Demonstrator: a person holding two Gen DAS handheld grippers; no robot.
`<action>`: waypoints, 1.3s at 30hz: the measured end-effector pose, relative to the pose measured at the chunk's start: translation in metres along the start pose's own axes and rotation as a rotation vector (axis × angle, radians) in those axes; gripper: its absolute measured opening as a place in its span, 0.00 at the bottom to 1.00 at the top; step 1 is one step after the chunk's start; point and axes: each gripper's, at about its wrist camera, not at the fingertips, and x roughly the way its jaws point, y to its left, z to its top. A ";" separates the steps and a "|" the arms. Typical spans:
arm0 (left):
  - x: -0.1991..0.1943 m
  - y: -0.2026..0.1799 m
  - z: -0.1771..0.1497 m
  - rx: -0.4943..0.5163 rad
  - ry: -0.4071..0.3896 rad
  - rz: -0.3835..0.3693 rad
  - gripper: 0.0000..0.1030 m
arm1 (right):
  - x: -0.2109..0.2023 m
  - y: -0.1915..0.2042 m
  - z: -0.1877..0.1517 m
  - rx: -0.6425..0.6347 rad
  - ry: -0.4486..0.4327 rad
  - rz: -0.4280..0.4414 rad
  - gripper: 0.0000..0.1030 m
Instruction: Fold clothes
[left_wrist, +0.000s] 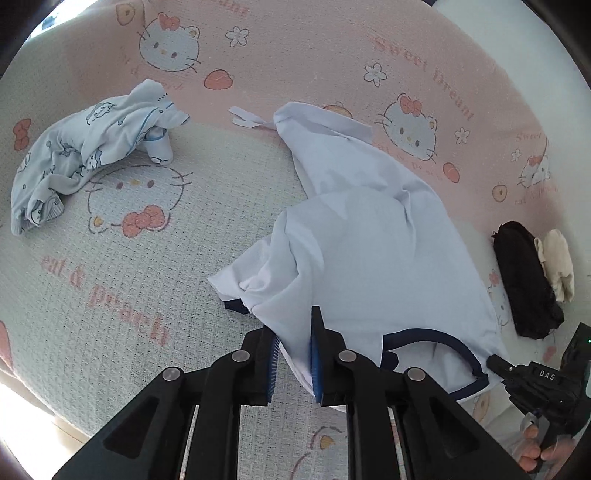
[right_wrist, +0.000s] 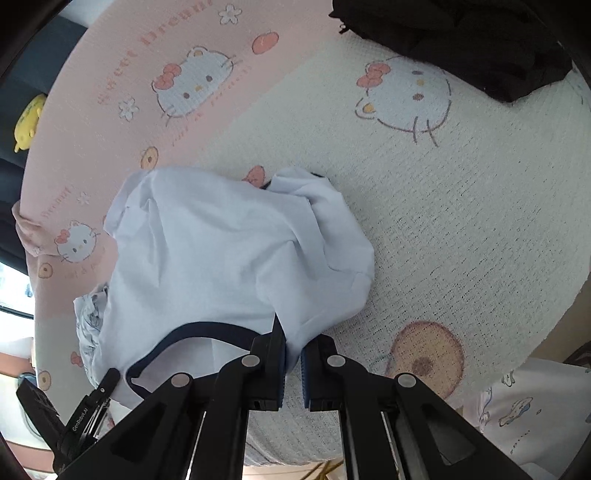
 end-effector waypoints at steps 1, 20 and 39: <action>0.000 0.002 0.001 -0.012 0.000 -0.017 0.12 | -0.003 0.000 0.002 -0.016 -0.005 0.006 0.04; 0.012 0.033 -0.016 -0.184 0.175 -0.169 0.43 | -0.043 -0.023 -0.015 -0.086 0.029 -0.099 0.44; 0.028 0.059 0.000 -0.338 0.117 -0.174 0.70 | -0.011 -0.006 0.010 -0.051 0.078 -0.064 0.52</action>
